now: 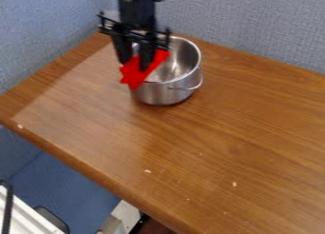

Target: Move the red object from the metal pot to the table

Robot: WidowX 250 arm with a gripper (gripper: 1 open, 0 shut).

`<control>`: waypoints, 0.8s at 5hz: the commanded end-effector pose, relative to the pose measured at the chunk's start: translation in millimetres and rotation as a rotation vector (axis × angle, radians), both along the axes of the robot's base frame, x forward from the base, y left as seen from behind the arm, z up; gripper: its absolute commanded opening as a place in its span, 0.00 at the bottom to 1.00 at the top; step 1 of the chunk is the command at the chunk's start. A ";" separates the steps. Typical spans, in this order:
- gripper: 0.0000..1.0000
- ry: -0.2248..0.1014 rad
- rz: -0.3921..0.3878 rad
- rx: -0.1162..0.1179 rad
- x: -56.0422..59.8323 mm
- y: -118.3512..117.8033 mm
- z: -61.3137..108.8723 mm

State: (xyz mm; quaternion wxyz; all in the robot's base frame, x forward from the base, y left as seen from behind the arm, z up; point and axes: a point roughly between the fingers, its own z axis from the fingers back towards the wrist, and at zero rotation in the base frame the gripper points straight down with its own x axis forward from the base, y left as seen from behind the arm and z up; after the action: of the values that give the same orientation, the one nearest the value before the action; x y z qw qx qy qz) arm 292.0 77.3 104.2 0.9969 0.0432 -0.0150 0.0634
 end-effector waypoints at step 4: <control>0.00 -0.064 -0.065 0.033 -6.5 -27.7 19.3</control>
State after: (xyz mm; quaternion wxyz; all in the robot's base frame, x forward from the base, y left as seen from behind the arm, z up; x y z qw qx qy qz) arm 284.5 49.7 108.3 0.9978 0.0492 -0.0230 0.0379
